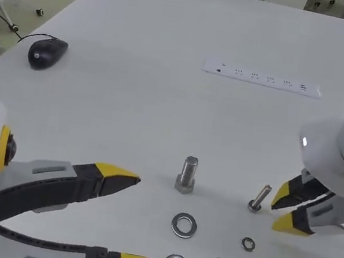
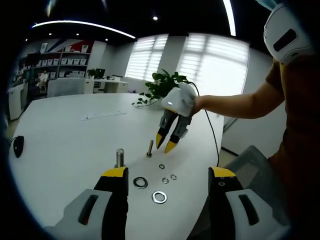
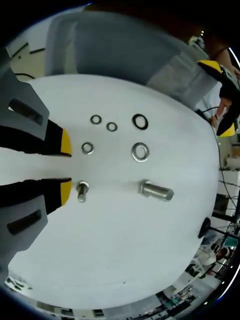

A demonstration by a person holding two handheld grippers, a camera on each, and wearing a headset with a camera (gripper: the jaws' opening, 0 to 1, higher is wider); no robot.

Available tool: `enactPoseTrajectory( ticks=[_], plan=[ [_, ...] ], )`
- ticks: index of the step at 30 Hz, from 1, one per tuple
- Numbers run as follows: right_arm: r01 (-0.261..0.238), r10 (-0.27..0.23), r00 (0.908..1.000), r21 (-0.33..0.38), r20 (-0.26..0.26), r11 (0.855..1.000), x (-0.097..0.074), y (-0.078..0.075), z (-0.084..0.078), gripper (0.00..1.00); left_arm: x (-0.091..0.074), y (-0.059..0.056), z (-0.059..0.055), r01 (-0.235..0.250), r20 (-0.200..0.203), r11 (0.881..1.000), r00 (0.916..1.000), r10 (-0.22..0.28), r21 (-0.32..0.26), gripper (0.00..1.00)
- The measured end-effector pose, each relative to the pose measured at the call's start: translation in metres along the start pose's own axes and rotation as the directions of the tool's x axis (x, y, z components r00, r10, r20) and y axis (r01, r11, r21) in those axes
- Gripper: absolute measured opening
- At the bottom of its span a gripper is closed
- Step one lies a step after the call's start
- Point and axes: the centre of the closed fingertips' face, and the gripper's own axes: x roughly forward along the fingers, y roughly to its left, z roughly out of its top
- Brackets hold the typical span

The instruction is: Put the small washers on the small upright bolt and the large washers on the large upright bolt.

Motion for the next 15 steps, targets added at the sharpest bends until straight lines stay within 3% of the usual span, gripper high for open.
enactPoseTrajectory(
  ticks=[10, 15],
  plan=[
    [-0.025, 0.025, 0.9995, 0.002, 0.022, 1.0, 0.016, 0.022, 0.01, 0.17, -0.008, -0.011, -0.001, -0.002, -0.003, 1.0, 1.0, 0.002, 0.017, 0.64],
    [-0.025, 0.024, 0.9996, 0.012, 0.016, 1.0, 0.024, 0.024, 0.01, 0.18, -0.012, -0.014, -0.002, -0.004, 0.002, 1.0, 1.0, 0.004, 0.017, 0.64]
  ],
)
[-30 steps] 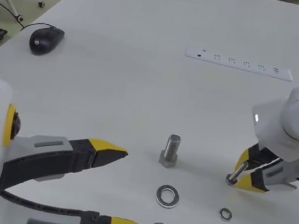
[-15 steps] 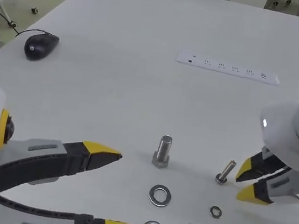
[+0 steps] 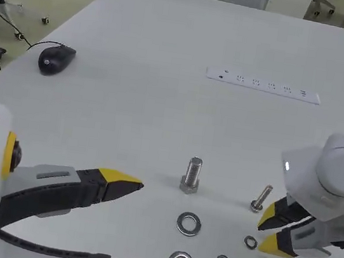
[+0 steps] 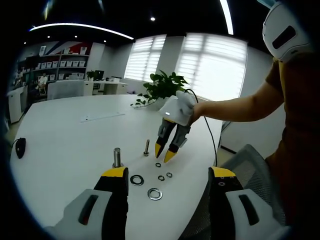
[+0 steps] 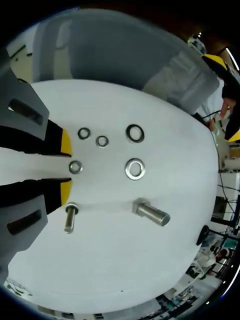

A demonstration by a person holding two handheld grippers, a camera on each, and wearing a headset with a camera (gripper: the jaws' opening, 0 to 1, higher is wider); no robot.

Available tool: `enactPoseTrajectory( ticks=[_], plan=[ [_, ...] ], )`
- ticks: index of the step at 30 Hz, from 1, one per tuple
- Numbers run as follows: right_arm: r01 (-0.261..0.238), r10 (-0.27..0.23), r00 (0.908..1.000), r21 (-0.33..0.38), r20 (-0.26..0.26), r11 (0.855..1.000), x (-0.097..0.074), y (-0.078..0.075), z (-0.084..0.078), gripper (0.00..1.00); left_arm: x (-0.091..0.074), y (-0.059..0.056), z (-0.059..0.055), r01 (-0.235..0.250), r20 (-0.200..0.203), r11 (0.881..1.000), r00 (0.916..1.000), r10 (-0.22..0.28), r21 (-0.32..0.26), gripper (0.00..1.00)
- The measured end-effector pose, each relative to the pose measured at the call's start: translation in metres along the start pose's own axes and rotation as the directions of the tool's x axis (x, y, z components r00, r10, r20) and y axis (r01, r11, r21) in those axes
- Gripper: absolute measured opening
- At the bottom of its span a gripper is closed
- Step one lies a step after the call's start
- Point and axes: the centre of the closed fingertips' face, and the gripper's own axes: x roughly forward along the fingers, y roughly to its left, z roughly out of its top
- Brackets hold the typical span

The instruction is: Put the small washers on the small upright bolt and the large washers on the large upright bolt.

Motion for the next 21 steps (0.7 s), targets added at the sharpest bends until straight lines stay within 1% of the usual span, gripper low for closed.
enactPoseTrajectory(
  ticks=[5, 9, 15, 19, 21],
  plan=[
    [-0.001, 0.001, 0.9999, 0.005, -0.012, 1.0, 0.007, 0.001, -0.001, 0.2, -0.004, -0.001, 0.0, -0.002, 0.007, 1.0, 1.0, 0.002, -0.001, 0.64],
    [0.0, 0.0, 0.9998, 0.013, -0.02, 1.0, 0.01, 0.0, -0.002, 0.2, -0.006, -0.001, 0.0, 0.0, 0.007, 1.0, 1.0, 0.0, 0.001, 0.64],
    [0.004, -0.003, 0.9997, 0.028, -0.025, 1.0, 0.014, -0.004, -0.003, 0.2, -0.004, 0.0, 0.002, 0.007, 0.008, 1.0, 0.9999, -0.007, 0.007, 0.64],
    [0.004, -0.003, 0.9995, 0.02, -0.031, 1.0, 0.015, -0.004, -0.003, 0.19, -0.003, -0.001, 0.003, 0.011, 0.012, 1.0, 0.9999, -0.011, 0.007, 0.64],
    [0.008, -0.008, 0.9992, -0.006, -0.039, 1.0, 0.015, -0.005, -0.004, 0.18, -0.003, 0.0, 0.003, 0.01, 0.014, 1.0, 0.9998, -0.011, 0.006, 0.64]
  ],
)
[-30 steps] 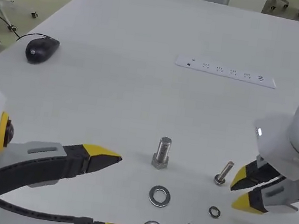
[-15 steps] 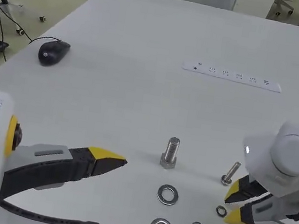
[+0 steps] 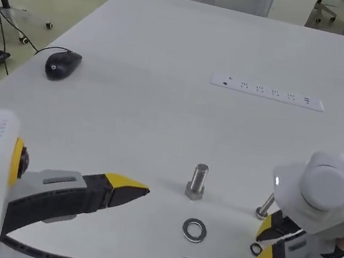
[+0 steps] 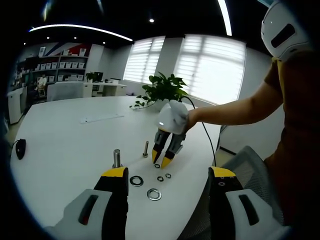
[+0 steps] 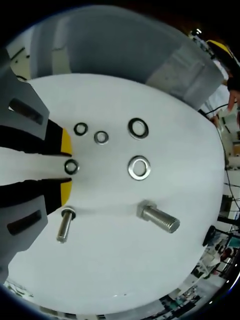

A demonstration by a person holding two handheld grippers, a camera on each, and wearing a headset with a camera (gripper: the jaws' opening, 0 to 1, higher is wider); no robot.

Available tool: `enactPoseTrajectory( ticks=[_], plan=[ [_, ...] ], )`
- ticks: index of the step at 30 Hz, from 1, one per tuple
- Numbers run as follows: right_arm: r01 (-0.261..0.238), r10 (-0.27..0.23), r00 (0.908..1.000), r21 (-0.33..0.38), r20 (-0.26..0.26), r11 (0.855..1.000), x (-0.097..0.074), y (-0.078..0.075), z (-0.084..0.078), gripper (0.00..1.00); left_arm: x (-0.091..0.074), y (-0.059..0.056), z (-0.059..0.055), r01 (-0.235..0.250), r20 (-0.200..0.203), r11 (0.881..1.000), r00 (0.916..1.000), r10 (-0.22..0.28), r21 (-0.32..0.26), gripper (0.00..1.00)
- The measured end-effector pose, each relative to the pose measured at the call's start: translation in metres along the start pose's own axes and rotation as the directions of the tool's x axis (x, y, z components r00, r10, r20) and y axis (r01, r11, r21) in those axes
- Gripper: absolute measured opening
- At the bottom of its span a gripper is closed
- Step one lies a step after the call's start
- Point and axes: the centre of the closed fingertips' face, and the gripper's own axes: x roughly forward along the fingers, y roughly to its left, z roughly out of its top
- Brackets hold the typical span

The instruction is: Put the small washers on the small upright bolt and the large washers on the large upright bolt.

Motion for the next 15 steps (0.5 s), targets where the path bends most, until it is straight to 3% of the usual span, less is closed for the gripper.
enactPoseTrajectory(
  ticks=[8, 15],
  plan=[
    [0.006, -0.007, 0.9998, -0.048, -0.018, 0.999, 0.0002, 0.0039, 0.0004, 0.17, -0.0013, 0.0011, -0.0029, -0.005, -0.004, 1.0, 1.0, 0.005, -0.007, 0.64],
    [0.016, -0.016, 0.9999, -0.04, -0.003, 0.999, -0.0002, 0.0033, -0.0001, 0.15, -0.0002, 0.0004, -0.0018, -0.004, 0.0, 1.0, 1.0, 0.004, -0.004, 0.64]
  ],
)
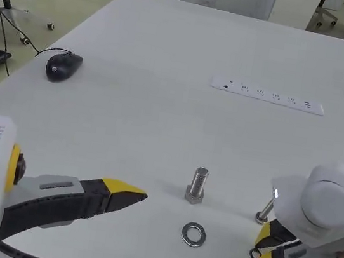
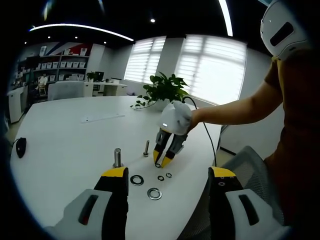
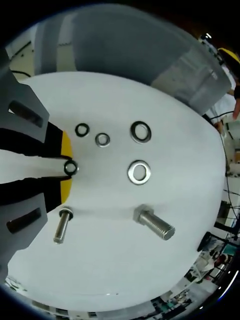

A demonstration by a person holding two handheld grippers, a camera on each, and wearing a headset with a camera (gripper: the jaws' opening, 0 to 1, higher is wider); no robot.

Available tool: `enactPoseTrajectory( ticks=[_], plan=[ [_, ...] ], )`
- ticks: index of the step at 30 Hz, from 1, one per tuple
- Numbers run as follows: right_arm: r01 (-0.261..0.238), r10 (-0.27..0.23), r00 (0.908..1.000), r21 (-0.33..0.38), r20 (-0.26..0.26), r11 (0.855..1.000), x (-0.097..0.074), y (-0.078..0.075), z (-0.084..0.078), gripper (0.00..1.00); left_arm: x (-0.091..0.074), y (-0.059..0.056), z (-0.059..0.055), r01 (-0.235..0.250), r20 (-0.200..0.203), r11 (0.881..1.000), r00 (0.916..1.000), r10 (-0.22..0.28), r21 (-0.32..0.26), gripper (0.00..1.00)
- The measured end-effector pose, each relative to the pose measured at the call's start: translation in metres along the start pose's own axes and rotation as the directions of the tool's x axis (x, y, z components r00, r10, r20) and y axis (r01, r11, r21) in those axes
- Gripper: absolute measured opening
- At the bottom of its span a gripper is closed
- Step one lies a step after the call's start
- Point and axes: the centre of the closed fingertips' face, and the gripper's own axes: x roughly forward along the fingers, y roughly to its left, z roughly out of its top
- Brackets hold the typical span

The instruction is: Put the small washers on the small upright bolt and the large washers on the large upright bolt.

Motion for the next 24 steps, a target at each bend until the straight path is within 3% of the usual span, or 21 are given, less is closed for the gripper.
enactPoseTrajectory(
  ticks=[14, 17, 24],
  plan=[
    [0.0, 0.001, 0.9997, 0.026, -0.024, 1.0, -0.002, -0.004, -0.002, 0.12, 0.0, 0.0, -0.001, 0.001, -0.006, 1.0, 1.0, -0.001, 0.002, 0.64],
    [-0.006, 0.006, 1.0, 0.05, -0.006, 0.999, -0.012, -0.005, -0.001, 0.12, -0.001, 0.002, 0.0, -0.002, -0.008, 1.0, 1.0, 0.002, 0.005, 0.64],
    [0.01, -0.009, 0.9998, 0.065, -0.016, 0.998, -0.036, -0.015, -0.007, 0.12, 0.002, 0.003, -0.001, 0.001, -0.009, 1.0, 1.0, -0.001, 0.004, 0.64]
  ],
)
